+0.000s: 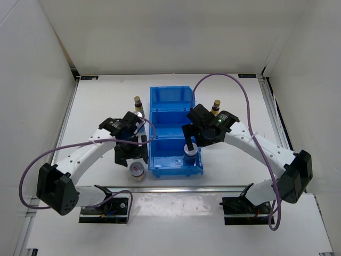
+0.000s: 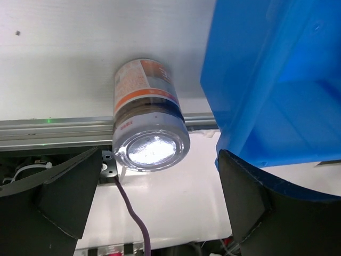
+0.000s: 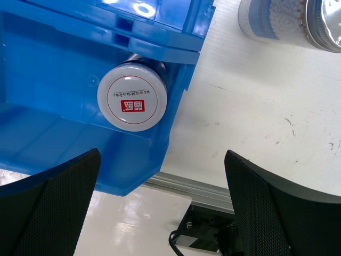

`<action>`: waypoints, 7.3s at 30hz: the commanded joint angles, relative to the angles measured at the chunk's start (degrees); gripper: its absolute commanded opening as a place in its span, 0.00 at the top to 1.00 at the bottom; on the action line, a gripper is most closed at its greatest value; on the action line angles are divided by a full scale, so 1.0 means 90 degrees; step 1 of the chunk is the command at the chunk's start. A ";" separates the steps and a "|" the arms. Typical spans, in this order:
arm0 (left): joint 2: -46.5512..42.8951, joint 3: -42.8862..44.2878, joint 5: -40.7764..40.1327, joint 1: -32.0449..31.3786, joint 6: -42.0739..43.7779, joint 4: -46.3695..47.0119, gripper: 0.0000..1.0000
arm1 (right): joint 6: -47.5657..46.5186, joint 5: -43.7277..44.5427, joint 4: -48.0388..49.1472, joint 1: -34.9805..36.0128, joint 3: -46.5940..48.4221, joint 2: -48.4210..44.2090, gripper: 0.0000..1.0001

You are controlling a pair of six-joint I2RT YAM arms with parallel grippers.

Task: Organize the condiment bottles

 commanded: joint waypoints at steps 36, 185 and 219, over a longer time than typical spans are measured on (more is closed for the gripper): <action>-0.0188 0.0077 -0.0351 -0.0530 -0.0554 -0.0375 0.77 | 0.0082 0.0139 -0.0147 -0.0009 0.0196 -0.0149 0.00; 0.1551 0.3320 -0.0987 0.1707 0.1564 0.0600 0.00 | -0.1539 -0.1442 -0.1113 -0.1640 0.6426 0.4078 1.00; 0.1609 0.3203 -0.0743 0.1707 0.1623 0.0600 0.00 | -0.2075 -0.1775 -0.1592 -0.1894 0.6974 0.5222 0.69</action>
